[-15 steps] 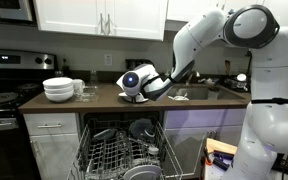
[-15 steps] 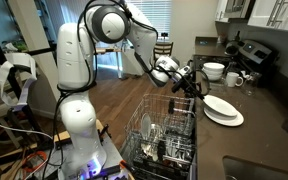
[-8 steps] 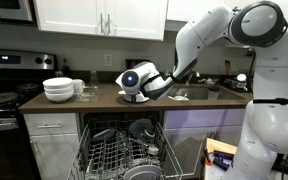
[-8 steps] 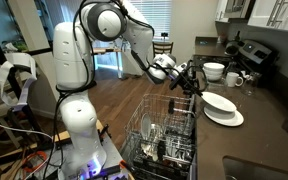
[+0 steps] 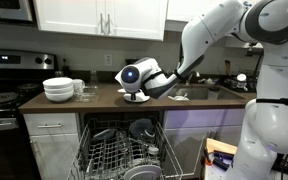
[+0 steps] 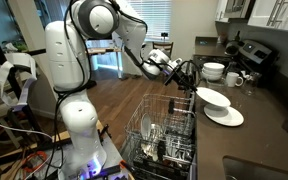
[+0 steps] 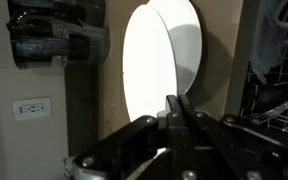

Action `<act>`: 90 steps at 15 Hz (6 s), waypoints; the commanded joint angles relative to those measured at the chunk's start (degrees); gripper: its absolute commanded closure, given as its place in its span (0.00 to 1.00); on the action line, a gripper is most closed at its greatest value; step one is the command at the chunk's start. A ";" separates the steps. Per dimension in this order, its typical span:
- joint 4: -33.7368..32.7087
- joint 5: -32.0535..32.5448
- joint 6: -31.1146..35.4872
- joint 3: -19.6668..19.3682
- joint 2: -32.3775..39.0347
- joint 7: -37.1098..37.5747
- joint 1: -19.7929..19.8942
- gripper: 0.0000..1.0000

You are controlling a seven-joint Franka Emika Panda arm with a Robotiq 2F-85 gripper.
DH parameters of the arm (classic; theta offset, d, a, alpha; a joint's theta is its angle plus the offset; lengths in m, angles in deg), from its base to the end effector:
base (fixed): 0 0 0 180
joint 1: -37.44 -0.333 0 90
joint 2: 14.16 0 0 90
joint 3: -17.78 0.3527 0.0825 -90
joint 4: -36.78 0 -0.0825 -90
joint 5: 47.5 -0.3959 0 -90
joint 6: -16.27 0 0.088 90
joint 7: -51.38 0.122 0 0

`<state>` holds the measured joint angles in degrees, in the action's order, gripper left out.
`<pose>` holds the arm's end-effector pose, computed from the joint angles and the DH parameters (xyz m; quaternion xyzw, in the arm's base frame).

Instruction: Put the plates near each other in the dishwasher

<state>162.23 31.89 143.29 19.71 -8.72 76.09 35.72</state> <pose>0.5738 -0.0074 0.3791 0.8303 0.2541 0.0968 0.4866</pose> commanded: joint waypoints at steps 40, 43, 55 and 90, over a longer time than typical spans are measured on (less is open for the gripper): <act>12.10 -7.83 -3.95 8.40 -11.10 2.46 -8.42 0.98; 12.75 -7.80 -4.61 9.51 -11.50 2.73 -9.14 0.98; 14.36 -14.52 -4.17 11.47 -13.07 0.45 -11.78 0.98; 14.61 -73.71 16.63 -0.20 -9.11 -53.10 -7.27 0.98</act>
<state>179.70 -37.24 160.15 19.54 -20.29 28.58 27.65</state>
